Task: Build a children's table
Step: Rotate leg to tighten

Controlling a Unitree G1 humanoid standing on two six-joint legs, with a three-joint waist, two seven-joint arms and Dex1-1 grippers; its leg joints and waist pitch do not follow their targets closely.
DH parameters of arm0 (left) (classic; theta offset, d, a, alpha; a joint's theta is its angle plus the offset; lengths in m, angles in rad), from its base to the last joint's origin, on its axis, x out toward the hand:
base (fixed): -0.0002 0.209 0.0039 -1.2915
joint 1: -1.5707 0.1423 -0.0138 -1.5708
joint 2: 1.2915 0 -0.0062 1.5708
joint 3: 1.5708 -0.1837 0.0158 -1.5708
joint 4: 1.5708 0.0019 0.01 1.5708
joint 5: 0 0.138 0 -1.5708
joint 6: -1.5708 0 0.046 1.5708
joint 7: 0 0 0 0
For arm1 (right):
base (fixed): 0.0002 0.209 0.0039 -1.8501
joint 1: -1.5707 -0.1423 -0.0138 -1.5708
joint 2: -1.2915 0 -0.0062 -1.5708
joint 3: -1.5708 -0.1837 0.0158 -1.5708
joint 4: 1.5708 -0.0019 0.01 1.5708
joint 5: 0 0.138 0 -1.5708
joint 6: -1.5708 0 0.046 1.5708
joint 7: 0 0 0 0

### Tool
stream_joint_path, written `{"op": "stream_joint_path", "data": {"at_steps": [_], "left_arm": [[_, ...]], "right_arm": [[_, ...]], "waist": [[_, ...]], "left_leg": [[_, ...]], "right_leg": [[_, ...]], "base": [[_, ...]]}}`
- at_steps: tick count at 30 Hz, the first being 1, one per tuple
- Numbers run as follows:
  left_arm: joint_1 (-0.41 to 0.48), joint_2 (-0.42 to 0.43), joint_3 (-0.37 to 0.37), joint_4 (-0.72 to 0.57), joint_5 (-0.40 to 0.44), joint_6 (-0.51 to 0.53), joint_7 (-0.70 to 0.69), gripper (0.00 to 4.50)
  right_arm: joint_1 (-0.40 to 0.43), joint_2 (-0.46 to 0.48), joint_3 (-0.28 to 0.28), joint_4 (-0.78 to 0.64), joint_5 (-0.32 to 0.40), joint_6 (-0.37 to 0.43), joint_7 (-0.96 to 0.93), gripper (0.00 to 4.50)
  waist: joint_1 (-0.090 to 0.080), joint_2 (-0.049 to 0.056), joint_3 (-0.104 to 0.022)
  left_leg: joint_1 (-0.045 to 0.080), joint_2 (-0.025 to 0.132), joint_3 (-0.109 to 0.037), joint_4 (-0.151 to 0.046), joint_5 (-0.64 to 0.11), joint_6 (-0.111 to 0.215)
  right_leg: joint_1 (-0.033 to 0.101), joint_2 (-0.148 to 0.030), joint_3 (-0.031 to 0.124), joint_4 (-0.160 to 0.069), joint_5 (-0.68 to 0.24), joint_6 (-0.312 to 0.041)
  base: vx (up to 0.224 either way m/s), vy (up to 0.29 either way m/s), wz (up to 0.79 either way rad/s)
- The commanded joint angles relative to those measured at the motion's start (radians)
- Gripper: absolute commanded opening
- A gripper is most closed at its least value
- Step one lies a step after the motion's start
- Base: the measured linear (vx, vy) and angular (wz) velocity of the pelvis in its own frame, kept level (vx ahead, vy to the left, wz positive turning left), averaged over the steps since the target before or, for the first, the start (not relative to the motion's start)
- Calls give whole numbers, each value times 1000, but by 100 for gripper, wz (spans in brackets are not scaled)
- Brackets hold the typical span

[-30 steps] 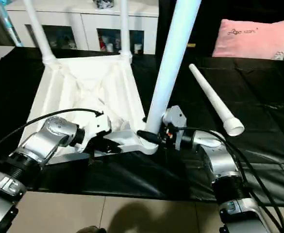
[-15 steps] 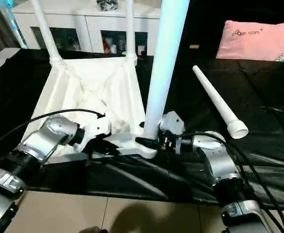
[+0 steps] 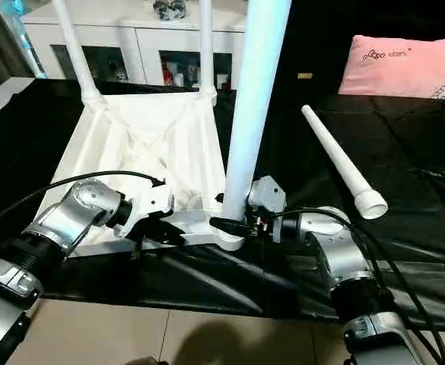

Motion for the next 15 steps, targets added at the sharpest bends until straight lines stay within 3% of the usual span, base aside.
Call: {"op": "stream_joint_path", "data": {"at_steps": [1, 3, 6, 8, 9, 11, 12, 13, 15], "left_arm": [[-51, -37, 69, 7, -8, 65, 130, 0], [-53, -43, 87, 11, -11, 83, 165, 0], [-39, -81, 201, -43, -49, 221, 365, 0], [-20, -101, 248, -90, -64, 284, 439, 0], [-8, -113, 260, -120, -66, 312, 462, 0], [23, -144, 279, -192, -62, 370, 509, 0], [38, -164, 283, -231, -56, 396, 531, 0], [50, -178, 282, -261, -50, 417, 544, 0], [64, -184, 263, -298, -34, 429, 540, 0]], "right_arm": [[48, 61, 65, 136, -86, 106, -106, 193], [44, 67, 59, 143, -91, 107, -136, 193], [-9, 134, 2, 230, -104, 147, -358, 193], [-43, 174, -35, 286, -95, 174, -474, 193], [-63, 193, -53, 319, -91, 184, -536, 193], [-106, 232, -87, 393, -83, 192, -669, 193], [-125, 252, -103, 427, -75, 192, -727, 193], [-140, 267, -118, 452, -67, 194, -773, 193], [-156, 284, -130, 476, -59, 199, -806, 193]], "waist": [[-5, 5, -34], [-8, 1, -31], [-15, 1, -28], [-34, 0, -35], [-37, -7, -36], [-50, -9, -36], [-53, -4, -38], [-55, -11, -39], [-56, -7, -40]], "left_leg": [[29, 46, -16, -79, -388, -19], [32, 46, -19, -82, -430, -34], [27, 45, -24, -88, -446, -51], [9, 41, -34, -95, -402, -66], [6, 41, -32, -95, -391, -64], [3, 38, -29, -92, -371, -49], [5, 37, -27, -89, -362, -36], [4, 39, -25, -87, -342, -22], [2, 38, -22, -84, -313, -8]], "right_leg": [[5, -63, 27, -93, -182, -258], [1, -66, 28, -102, -283, -238], [-2, -67, 29, -105, -368, -201], [8, -66, 19, -96, -328, -194], [7, -63, 17, -96, -306, -191], [7, -61, 16, -95, -245, -202], [5, -62, 16, -98, -234, -204], [6, -61, 17, -99, -201, -210], [6, -60, 17, -98, -172, -213]], "base": [[0, 0, 0], [0, 0, 0], [0, 0, 0], [-18, 11, -10], [-27, 24, -22], [-13, 12, -11], [0, 0, 0], [0, 0, 0], [0, 0, 0]]}}
